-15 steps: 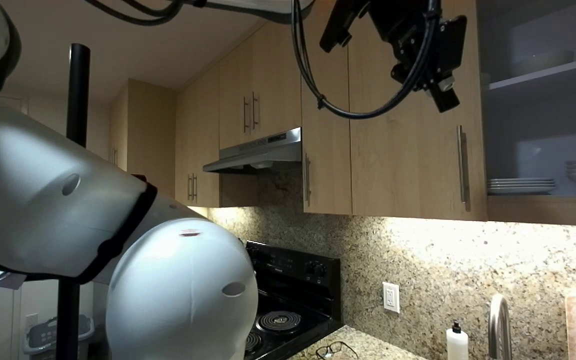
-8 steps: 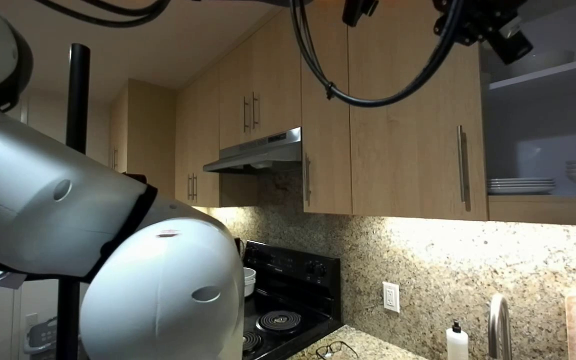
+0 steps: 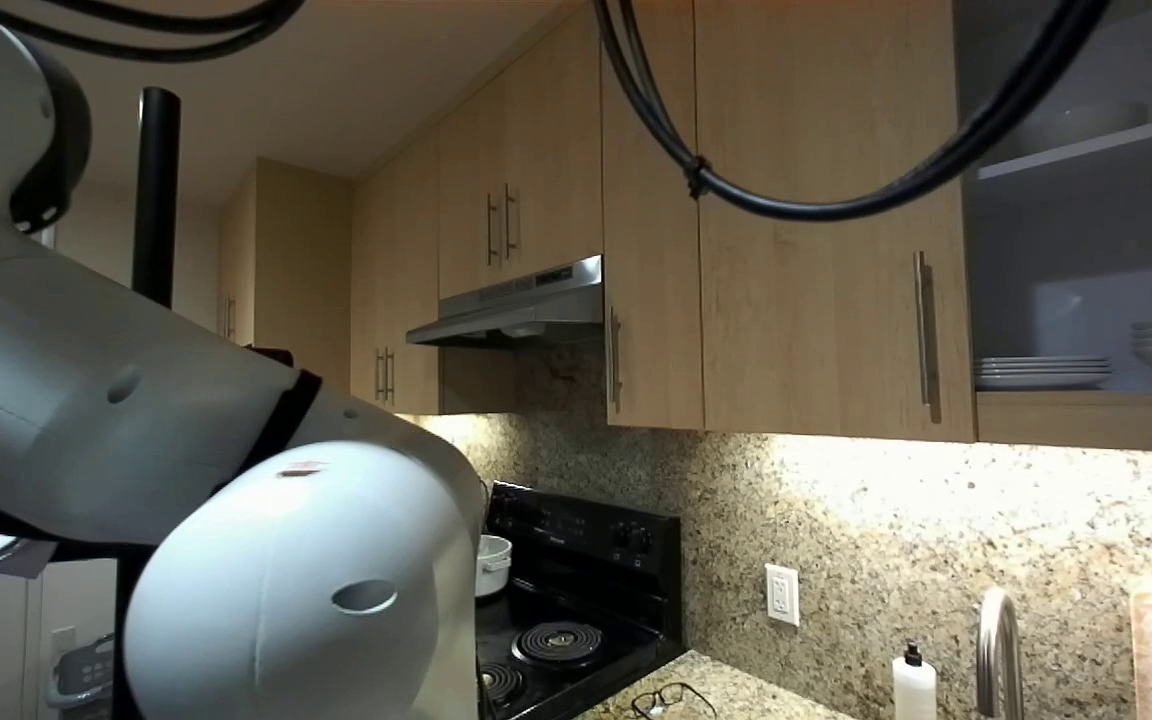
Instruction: Close the cabinet door
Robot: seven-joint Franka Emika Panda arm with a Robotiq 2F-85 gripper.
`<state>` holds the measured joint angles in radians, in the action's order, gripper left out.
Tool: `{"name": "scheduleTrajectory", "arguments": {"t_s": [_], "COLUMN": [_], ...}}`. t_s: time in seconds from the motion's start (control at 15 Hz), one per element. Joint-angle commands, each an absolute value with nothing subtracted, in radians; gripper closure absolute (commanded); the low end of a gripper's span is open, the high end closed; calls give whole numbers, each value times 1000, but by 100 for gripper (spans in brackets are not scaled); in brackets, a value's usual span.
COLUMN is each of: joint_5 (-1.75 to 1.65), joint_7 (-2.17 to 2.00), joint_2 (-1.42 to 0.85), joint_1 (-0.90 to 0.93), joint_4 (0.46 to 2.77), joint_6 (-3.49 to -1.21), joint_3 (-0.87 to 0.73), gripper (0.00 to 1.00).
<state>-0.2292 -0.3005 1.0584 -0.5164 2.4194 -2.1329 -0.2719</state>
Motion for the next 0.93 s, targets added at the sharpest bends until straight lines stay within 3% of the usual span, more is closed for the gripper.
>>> {"name": "scheduleTrajectory", "arguments": {"t_s": [0.0, 0.33, 0.87], "joint_5": [-244, -229, -195], "joint_7": [-293, -281, -90], "joint_2": [1037, 962, 758], "joint_1": [-559, -606, -483], "joint_4": [2423, 2370, 2078], "joint_6": [-2228, -2352, -2157], "joint_3": [-312, -349, -453], "gripper": [95, 96, 95]}}
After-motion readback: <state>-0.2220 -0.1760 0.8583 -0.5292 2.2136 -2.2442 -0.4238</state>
